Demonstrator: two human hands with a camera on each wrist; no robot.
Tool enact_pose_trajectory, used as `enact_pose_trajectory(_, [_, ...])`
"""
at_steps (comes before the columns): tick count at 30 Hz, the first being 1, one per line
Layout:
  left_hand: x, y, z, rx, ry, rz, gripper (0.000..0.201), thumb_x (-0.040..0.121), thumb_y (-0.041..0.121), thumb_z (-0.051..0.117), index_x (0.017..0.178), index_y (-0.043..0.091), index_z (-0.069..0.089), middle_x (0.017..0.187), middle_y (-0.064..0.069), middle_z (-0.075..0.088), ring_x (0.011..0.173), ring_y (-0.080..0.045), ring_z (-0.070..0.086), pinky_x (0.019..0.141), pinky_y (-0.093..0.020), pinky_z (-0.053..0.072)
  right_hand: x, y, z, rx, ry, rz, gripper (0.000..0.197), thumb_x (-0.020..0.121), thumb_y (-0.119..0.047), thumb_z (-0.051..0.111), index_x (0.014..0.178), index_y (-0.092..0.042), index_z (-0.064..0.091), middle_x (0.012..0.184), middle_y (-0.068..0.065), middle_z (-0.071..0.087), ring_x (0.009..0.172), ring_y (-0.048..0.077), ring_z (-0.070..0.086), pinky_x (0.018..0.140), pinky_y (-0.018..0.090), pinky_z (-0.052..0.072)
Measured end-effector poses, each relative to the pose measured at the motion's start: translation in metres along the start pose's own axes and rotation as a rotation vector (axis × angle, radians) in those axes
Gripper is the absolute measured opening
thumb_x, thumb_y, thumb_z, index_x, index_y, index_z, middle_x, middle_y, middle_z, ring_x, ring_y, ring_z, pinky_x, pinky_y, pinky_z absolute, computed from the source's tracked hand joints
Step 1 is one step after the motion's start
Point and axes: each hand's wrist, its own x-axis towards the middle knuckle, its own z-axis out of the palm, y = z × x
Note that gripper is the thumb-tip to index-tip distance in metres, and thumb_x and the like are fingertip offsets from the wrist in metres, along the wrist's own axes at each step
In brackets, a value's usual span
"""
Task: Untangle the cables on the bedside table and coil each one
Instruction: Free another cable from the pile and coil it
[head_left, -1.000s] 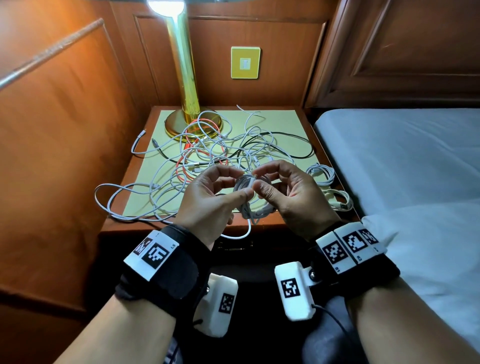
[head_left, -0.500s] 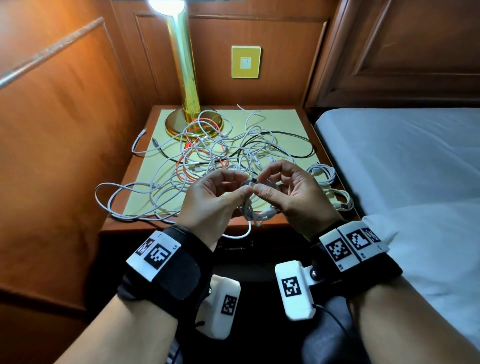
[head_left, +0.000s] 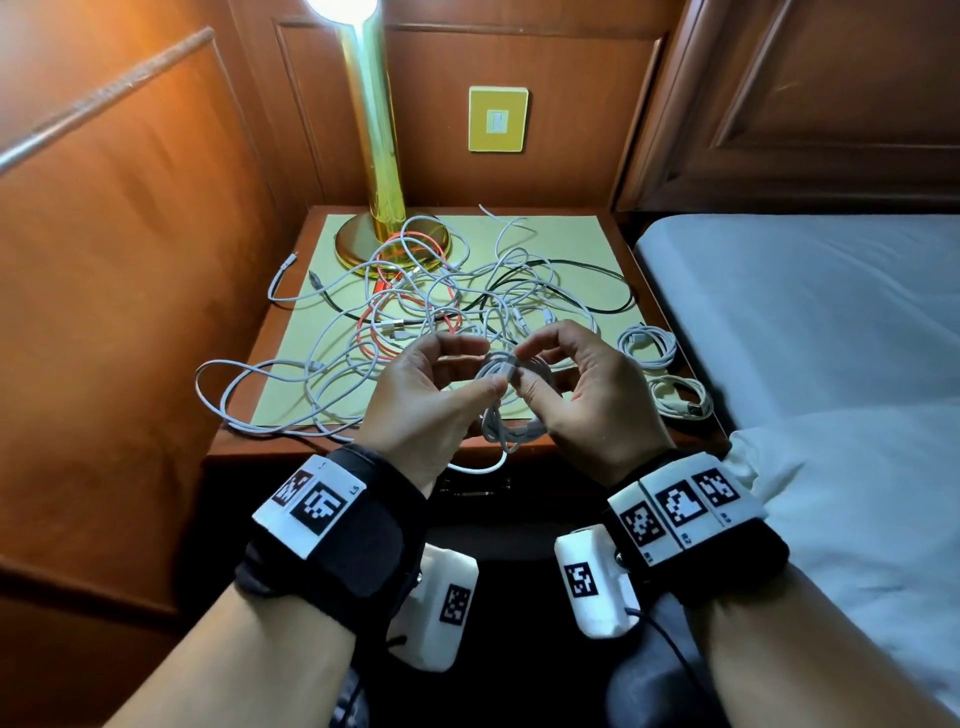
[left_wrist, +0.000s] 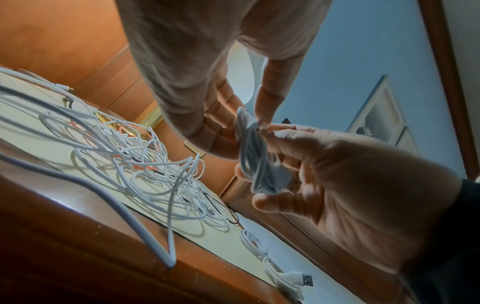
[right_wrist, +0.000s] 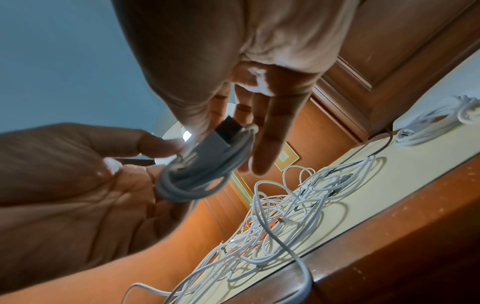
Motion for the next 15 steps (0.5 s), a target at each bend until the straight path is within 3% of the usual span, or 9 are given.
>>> enact_pose_trajectory(3, [-0.0030,0.0006,0.0001,0.161,0.030,0.127,0.032,0.064,0.027,0.079,0.091,0.023,0.064,0.093,0.000,0.070,0.084,-0.026,0.069,0.069,-0.041,0.058,0.0004,0.0000,0.0027,-0.024,0.016,-0.022,0.013,0.087,-0.020,0.074,0.097,-0.023,0.066,0.082,-0.010,0.065,0.071,0.000,0.064,0.061,0.008,0.046])
enact_pose_trajectory(6, [-0.0047,0.0014,-0.0003,0.207,0.026,0.162,0.026,0.066,0.024,0.077,0.089,0.024,0.065,0.093,-0.001,0.070,0.084,-0.029,0.070,0.071,-0.045,0.061,0.0000,-0.0019,0.0037,-0.030,0.004,-0.040,0.012,0.090,-0.015,0.070,0.097,-0.021,0.063,0.085,-0.008,0.065,0.082,0.003,0.062,0.066,0.008,0.046])
enact_pose_trajectory(7, [-0.0041,0.0011,-0.0010,0.189,0.026,0.148,0.026,0.065,0.022,0.077,0.088,0.023,0.065,0.092,-0.002,0.071,0.082,-0.027,0.069,0.070,-0.046,0.060,-0.0004,-0.0018,0.0042,-0.014,-0.003,-0.029,0.011,0.091,-0.014,0.068,0.097,-0.021,0.061,0.087,-0.008,0.066,0.084,0.005,0.062,0.069,0.013,0.049])
enact_pose_trajectory(10, [-0.0022,0.0011,-0.0026,0.150,0.012,0.111,0.030,0.061,0.020,0.078,0.090,0.023,0.068,0.090,-0.003,0.073,0.077,-0.021,0.068,0.065,-0.039,0.057,-0.0016,-0.0016,0.0059,0.061,-0.069,0.034,0.009,0.095,-0.014,0.062,0.099,-0.021,0.058,0.091,-0.005,0.067,0.089,0.014,0.066,0.075,0.043,0.057])
enact_pose_trajectory(11, [-0.0019,0.0012,-0.0028,0.146,0.009,0.103,0.030,0.062,0.019,0.078,0.091,0.022,0.069,0.090,-0.004,0.073,0.076,-0.020,0.068,0.065,-0.037,0.056,-0.0023,-0.0023,0.0062,0.090,-0.098,0.046,0.009,0.096,-0.015,0.061,0.100,-0.022,0.056,0.092,-0.002,0.067,0.090,0.019,0.067,0.075,0.048,0.057])
enact_pose_trajectory(15, [-0.0024,0.0016,-0.0038,0.122,0.017,0.096,0.024,0.066,0.011,0.079,0.087,0.019,0.073,0.089,-0.007,0.075,0.078,-0.020,0.069,0.066,-0.032,0.056,-0.0029,-0.0041,0.0060,0.153,-0.148,0.070,0.007,0.096,-0.022,0.061,0.100,-0.022,0.055,0.093,0.003,0.067,0.090,0.026,0.068,0.074,0.053,0.056])
